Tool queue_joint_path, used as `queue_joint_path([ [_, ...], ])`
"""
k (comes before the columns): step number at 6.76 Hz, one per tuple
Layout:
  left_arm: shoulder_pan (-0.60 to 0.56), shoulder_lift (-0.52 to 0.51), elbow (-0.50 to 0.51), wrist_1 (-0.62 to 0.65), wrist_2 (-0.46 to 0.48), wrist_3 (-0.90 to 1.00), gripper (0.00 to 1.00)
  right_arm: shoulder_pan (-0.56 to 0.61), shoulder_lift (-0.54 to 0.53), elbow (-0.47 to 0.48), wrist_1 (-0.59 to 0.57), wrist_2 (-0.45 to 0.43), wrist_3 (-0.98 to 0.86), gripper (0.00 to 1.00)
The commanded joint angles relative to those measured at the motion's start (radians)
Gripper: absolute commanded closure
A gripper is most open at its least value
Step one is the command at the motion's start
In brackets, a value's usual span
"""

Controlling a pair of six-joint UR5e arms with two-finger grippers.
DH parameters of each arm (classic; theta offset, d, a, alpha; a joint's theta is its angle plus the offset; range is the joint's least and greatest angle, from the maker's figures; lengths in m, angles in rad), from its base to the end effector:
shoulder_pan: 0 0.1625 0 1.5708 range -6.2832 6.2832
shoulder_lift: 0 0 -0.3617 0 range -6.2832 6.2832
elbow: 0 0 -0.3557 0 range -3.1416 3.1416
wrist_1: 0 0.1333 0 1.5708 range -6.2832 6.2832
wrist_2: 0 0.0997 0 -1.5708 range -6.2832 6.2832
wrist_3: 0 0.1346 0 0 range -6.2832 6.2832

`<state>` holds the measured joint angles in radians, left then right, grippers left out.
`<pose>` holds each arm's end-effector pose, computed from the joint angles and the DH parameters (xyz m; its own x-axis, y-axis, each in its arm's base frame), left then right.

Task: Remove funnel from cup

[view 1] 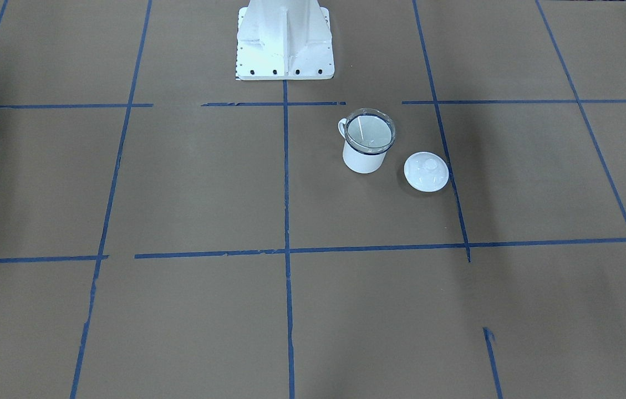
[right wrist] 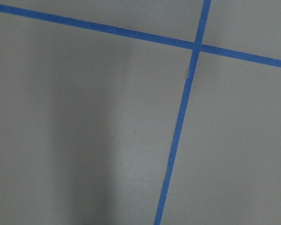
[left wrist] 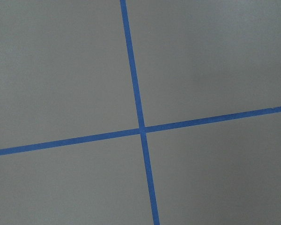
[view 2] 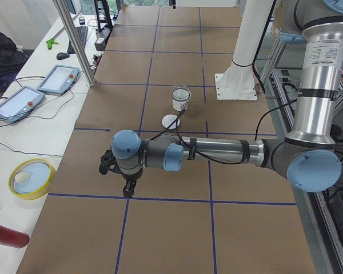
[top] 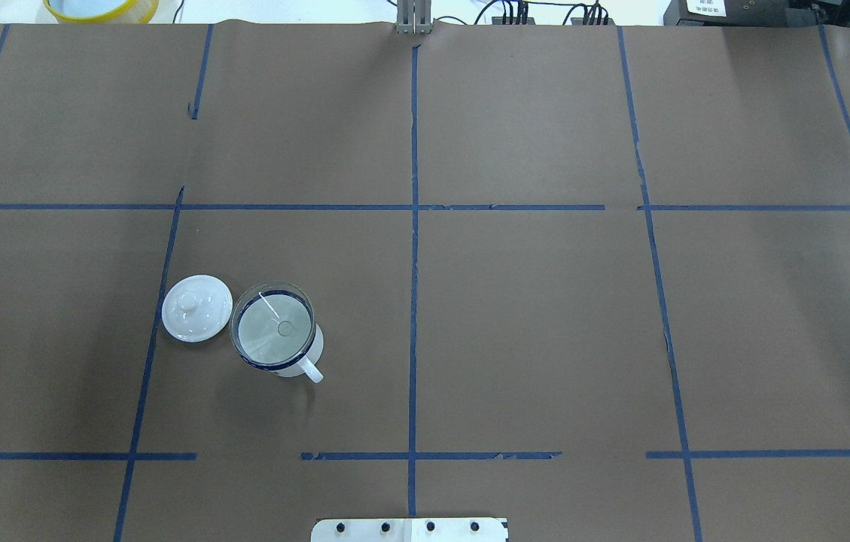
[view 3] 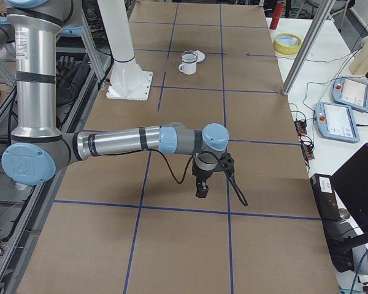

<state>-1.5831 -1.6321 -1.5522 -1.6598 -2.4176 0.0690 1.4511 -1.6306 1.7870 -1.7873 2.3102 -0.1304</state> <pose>-0.0385 -0.4876 0.5836 0.6628 0.1584 -0.7319 -0.0336 0.9827 0.1822 -0.0082 -0.4253 0.5734 0.7167 -0.1765 0.6747 0.2142 0.9764 0.0279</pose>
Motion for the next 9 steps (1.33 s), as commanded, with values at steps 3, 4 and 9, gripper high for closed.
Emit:
queue_joint_path([
  [3,0.002,-0.002,-0.003,0.000,0.009,0.000,0.00,0.000,0.000,0.000,0.000,0.000,0.000,0.00],
  [4,0.002,-0.006,-0.005,0.000,0.012,-0.002,0.00,0.000,0.000,-0.001,0.000,0.000,0.000,0.00],
  [9,0.041,-0.109,-0.278,0.268,0.103,-0.276,0.00,0.000,0.000,0.000,0.000,0.000,0.000,0.00],
])
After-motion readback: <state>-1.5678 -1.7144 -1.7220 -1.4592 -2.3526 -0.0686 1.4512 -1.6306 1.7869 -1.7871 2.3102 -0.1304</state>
